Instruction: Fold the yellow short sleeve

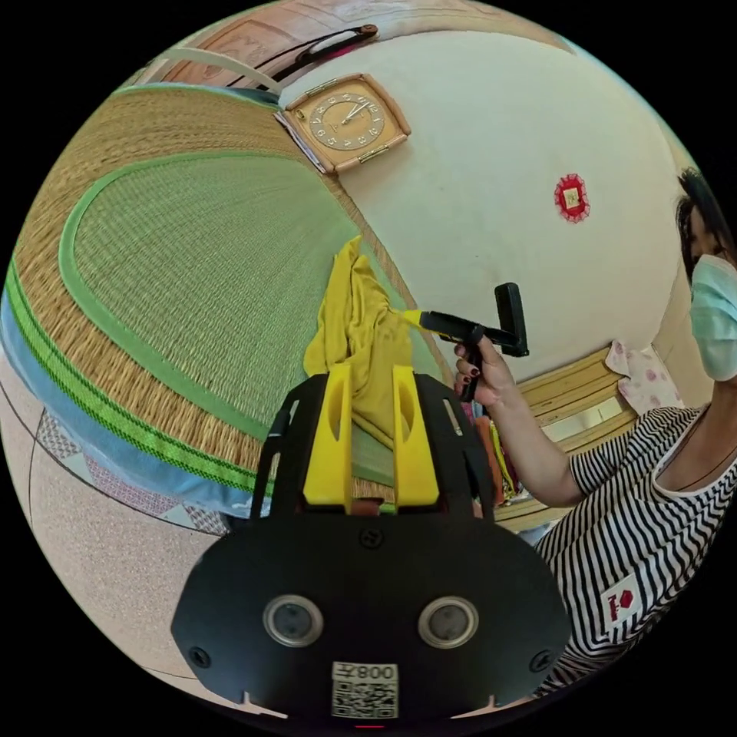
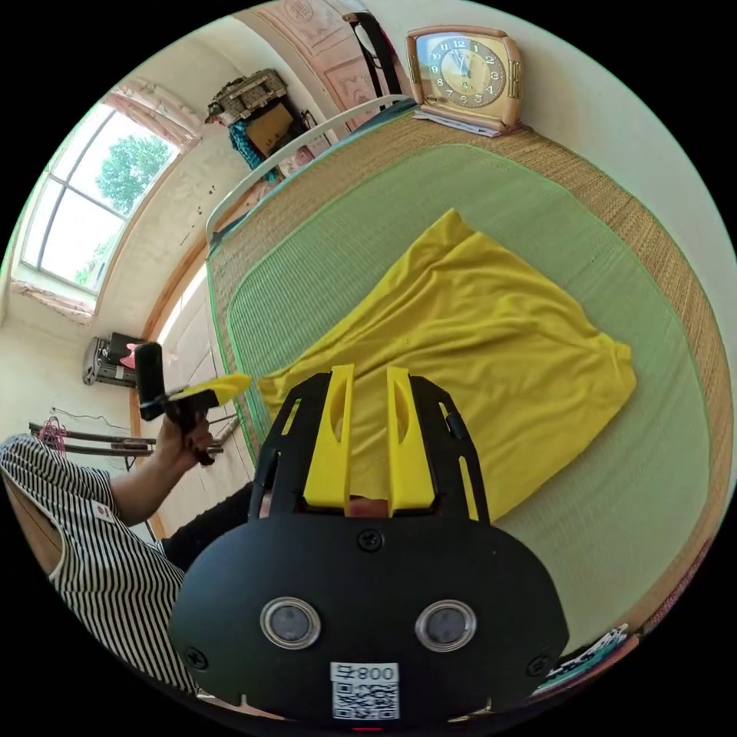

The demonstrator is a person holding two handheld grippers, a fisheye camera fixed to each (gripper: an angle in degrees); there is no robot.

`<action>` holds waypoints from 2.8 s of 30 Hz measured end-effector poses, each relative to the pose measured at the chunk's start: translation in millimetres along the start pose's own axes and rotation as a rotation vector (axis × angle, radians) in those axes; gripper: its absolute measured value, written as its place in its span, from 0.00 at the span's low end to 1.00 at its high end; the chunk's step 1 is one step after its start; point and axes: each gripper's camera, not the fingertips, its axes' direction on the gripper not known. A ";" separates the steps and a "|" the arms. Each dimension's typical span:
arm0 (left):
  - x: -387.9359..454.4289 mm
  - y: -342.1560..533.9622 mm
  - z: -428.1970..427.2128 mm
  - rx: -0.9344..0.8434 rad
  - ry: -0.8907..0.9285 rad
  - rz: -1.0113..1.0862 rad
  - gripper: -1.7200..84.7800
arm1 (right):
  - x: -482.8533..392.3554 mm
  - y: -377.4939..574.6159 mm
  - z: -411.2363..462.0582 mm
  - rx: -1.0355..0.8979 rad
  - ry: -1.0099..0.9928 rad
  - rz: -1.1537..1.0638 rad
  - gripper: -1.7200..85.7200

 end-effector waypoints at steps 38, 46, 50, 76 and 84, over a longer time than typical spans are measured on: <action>106.2 -242.9 207.5 -0.430 -0.306 0.362 0.05 | -51.3 232.3 51.6 -0.141 0.174 -0.046 0.07; 103.4 -285.9 209.0 -0.366 -0.341 0.311 0.03 | -30.5 260.2 49.7 -0.080 0.139 -0.028 0.07; 112.6 -302.0 210.6 -0.283 -0.341 0.313 0.05 | -16.3 272.1 47.4 -0.066 0.107 -0.014 0.06; 117.2 -391.7 291.5 -0.351 -0.341 0.330 0.04 | 79.1 323.5 41.8 -0.136 -0.162 0.055 0.02; 131.3 -399.2 297.1 -0.332 -0.281 0.391 0.06 | 87.2 330.2 44.2 -0.143 -0.204 0.017 0.02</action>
